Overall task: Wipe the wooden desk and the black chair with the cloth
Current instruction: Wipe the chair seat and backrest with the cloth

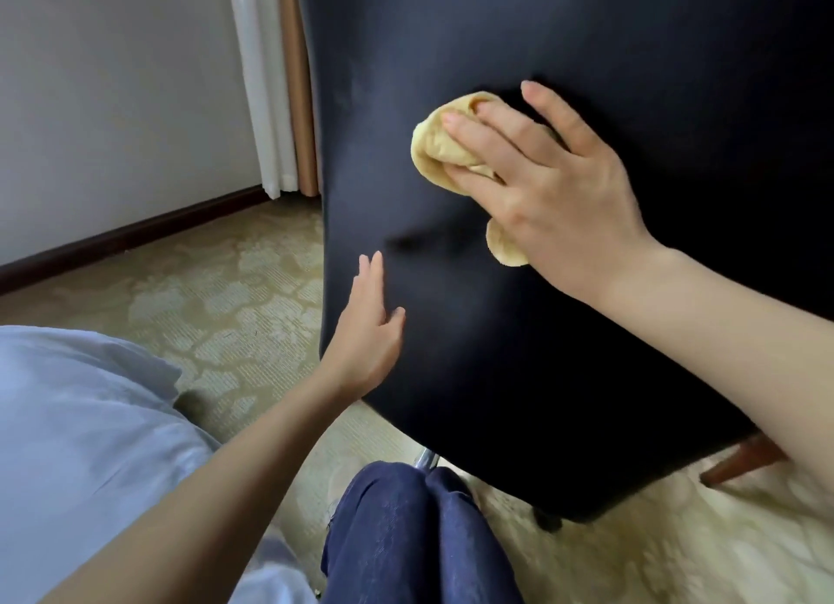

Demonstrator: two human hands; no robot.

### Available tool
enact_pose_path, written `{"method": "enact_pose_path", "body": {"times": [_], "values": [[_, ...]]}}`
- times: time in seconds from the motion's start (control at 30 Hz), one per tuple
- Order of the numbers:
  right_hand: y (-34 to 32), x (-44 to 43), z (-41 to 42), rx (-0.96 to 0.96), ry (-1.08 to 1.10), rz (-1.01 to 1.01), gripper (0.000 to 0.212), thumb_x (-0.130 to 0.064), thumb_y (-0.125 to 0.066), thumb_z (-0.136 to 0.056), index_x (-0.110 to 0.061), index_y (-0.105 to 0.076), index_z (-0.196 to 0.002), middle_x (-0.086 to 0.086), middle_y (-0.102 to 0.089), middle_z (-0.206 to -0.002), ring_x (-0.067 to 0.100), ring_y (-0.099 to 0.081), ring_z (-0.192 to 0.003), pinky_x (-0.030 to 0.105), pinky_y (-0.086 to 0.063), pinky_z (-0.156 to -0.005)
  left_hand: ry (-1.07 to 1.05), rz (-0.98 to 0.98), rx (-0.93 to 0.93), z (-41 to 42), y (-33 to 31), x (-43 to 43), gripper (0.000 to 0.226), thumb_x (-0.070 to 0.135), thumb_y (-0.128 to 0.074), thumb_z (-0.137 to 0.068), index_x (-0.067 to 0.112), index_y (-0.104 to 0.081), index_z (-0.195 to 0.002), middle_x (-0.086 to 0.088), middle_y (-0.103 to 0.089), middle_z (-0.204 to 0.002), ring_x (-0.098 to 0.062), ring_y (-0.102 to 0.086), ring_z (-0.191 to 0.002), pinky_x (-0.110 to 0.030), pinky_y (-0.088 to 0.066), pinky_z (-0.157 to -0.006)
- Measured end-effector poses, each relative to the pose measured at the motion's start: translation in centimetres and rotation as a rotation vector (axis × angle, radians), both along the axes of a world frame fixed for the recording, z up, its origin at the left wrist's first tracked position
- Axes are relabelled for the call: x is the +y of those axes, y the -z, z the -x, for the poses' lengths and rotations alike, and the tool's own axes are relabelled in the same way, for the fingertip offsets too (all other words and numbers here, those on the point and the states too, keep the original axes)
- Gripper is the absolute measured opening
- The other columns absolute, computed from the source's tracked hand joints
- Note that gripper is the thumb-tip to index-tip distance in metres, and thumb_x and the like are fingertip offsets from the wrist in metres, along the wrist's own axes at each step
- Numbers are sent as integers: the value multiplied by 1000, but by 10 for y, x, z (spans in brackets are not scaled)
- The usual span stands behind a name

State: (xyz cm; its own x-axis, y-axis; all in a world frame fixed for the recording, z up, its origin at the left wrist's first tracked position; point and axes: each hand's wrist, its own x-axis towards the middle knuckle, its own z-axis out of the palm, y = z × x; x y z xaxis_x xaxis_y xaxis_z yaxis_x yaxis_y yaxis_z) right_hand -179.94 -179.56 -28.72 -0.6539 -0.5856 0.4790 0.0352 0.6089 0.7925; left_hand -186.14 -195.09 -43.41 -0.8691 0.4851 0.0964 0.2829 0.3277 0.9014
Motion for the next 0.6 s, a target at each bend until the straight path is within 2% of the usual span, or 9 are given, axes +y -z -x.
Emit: {"method": "enact_pose_path", "body": {"times": [0.13, 0.23, 0.4, 0.53, 0.6], "values": [[4, -17, 15, 132, -31, 110, 33, -8, -46, -94, -22, -69, -113, -2, -60, -129, 15, -58, -116, 34, -42, -104, -20, 15, 74, 0, -11, -8, 68, 10, -42, -98, 21, -2, -152, 4, 6, -160, -10, 4, -146, -20, -3, -110], [31, -20, 20, 102, -25, 139, 35, -8, -44, -94, -18, -67, -119, 1, -56, -133, 15, -55, -120, 31, -40, -106, -55, -26, 103, 0, -21, -8, 70, 5, -42, -97, 21, -1, -152, 6, 7, -160, -7, 5, -145, -16, -1, -109], [98, -9, 16, -160, 23, 93, 33, -20, -56, -88, -16, -66, -119, 2, -53, -136, 16, -51, -125, 29, -37, -108, -127, -184, 104, -6, -31, 4, 76, -7, -42, -91, 17, -2, -152, 3, 2, -160, -2, 3, -144, -7, -1, -109], [164, 7, -8, -357, 72, -31, 41, -28, -56, -85, -20, -61, -125, -5, -53, -136, 12, -47, -128, 26, -32, -111, -59, -182, 50, -19, -20, 15, 76, -5, -42, -92, 19, -1, -151, 5, 3, -159, 5, 3, -140, 7, -1, -98], [193, 20, -29, -507, 160, -70, 39, -34, -53, -86, -29, -60, -125, -12, -55, -133, 6, -44, -129, 22, -29, -112, 4, -172, -1, -28, -15, 25, 73, 1, -40, -96, 24, 1, -151, 8, 8, -159, 13, 5, -134, 11, -1, -92]]}}
